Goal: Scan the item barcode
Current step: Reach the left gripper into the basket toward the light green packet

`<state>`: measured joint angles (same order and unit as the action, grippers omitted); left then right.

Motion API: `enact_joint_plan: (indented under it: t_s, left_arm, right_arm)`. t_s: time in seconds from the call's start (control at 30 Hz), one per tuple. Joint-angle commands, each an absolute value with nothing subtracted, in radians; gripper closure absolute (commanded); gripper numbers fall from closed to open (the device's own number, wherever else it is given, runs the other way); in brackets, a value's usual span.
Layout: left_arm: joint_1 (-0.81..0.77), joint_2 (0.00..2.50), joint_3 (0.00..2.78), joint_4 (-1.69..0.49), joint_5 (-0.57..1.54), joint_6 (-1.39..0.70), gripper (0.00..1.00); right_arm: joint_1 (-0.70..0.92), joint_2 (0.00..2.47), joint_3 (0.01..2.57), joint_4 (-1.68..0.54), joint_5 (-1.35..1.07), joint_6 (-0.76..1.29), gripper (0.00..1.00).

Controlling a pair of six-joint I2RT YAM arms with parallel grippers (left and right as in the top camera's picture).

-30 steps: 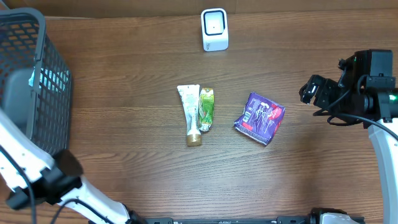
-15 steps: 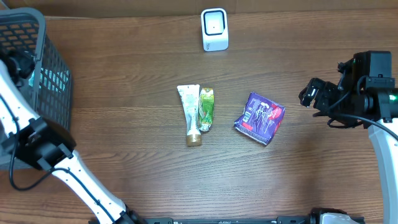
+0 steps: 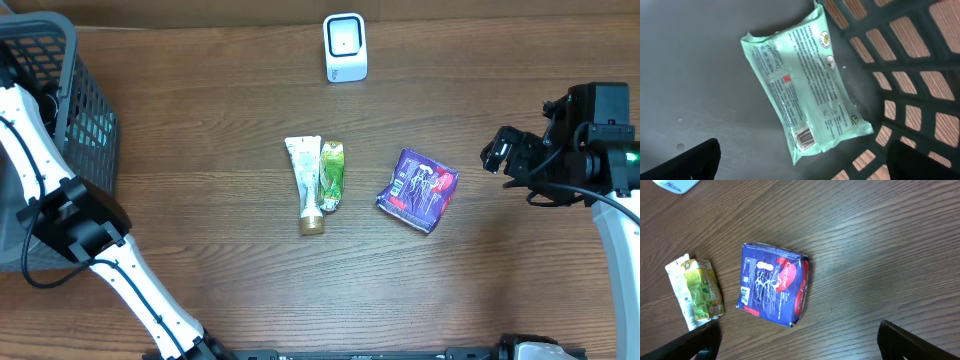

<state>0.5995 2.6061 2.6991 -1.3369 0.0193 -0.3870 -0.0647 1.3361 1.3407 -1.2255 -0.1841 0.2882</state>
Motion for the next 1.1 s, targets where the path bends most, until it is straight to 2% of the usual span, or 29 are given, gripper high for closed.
enact_joint_plan:
  t_s: [0.0, 0.43, 0.6, 0.63, 0.73, 0.8, 0.83, 1.07]
  left_arm:
    - [0.588, 2.646, 2.683, -1.322, -0.012, -0.400, 0.03]
    - [0.588, 2.646, 2.437, -1.142, -0.010, -0.397, 0.03]
    - [0.588, 2.646, 2.372, -1.095, -0.007, -0.397, 0.07]
    - [0.588, 2.646, 2.365, -1.096, -0.007, -0.397, 0.14]
    - [0.588, 2.646, 2.355, -1.110, -0.007, -0.397, 0.46]
    - [0.588, 2.645, 2.355, -1.122, -0.007, -0.397, 0.81]
    - [0.589, 2.643, 2.355, -1.127, -0.006, -0.397, 0.94]
    - [0.593, 2.635, 2.387, -1.216, 0.009, -0.379, 0.96]
  right_arm:
    - [-0.068, 1.334, 1.346, -1.221, -0.197, 0.289, 0.00]
    - [-0.067, 1.334, 1.346, -1.223, -0.215, 0.289, 0.00]
    - [-0.067, 1.334, 1.346, -1.222, -0.227, 0.289, 0.00]
    - [-0.067, 1.334, 1.346, -1.222, -0.227, 0.289, 0.00]
    - [-0.067, 1.334, 1.346, -1.221, -0.227, 0.289, 0.00]
    - [-0.067, 1.334, 1.346, -1.221, -0.227, 0.289, 0.00]
    - [-0.067, 1.334, 1.346, -1.221, -0.227, 0.289, 0.00]
    - [-0.068, 1.334, 1.346, -1.221, -0.226, 0.288, 0.00]
